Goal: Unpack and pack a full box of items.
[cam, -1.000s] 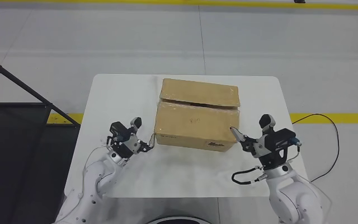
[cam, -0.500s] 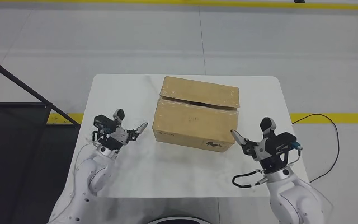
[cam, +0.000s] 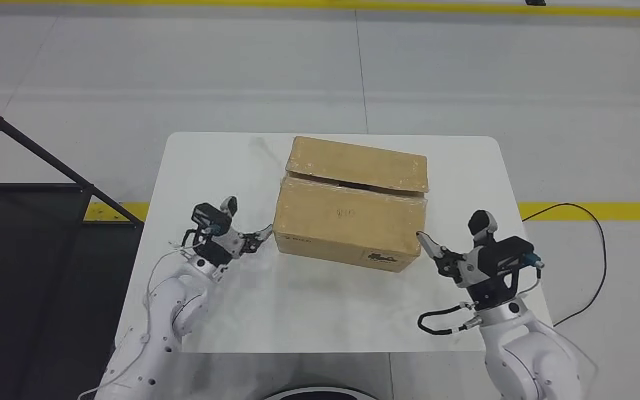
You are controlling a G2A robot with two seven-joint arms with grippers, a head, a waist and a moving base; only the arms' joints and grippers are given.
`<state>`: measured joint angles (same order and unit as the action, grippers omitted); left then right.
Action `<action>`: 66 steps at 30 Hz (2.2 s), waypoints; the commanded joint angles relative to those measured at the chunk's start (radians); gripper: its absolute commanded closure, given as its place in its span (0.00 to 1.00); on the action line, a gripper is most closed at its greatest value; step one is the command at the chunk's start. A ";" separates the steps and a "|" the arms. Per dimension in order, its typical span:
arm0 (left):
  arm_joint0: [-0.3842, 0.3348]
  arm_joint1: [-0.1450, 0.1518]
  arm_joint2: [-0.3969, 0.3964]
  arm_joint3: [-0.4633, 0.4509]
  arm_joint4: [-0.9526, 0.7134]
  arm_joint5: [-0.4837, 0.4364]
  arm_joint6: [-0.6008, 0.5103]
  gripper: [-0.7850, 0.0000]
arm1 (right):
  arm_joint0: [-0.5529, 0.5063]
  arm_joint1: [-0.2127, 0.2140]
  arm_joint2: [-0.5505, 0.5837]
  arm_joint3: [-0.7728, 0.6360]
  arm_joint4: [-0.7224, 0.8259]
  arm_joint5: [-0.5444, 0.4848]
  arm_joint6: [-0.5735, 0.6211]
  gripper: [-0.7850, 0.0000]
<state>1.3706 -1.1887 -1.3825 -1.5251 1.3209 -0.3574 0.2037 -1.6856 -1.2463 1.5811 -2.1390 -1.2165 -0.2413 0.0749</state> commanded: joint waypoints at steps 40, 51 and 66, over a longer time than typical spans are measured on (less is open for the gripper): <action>-0.078 -0.036 0.106 0.099 -0.151 0.053 0.028 0.00 | -0.036 0.009 0.032 0.021 0.024 -0.026 -0.025 0.00; -0.051 -0.030 0.113 0.076 -0.120 -0.047 0.017 0.00 | -0.033 0.011 0.033 0.024 0.029 -0.030 -0.026 0.00; -0.172 -0.044 0.137 0.145 0.112 0.263 -0.007 0.00 | -0.035 0.014 0.041 0.016 0.025 -0.030 -0.010 0.00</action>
<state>1.2201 -1.2295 -1.2586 -1.4018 1.4147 -0.1135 0.1963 -1.7189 -1.2321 1.6201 -2.1223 -1.1916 -0.2727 0.0632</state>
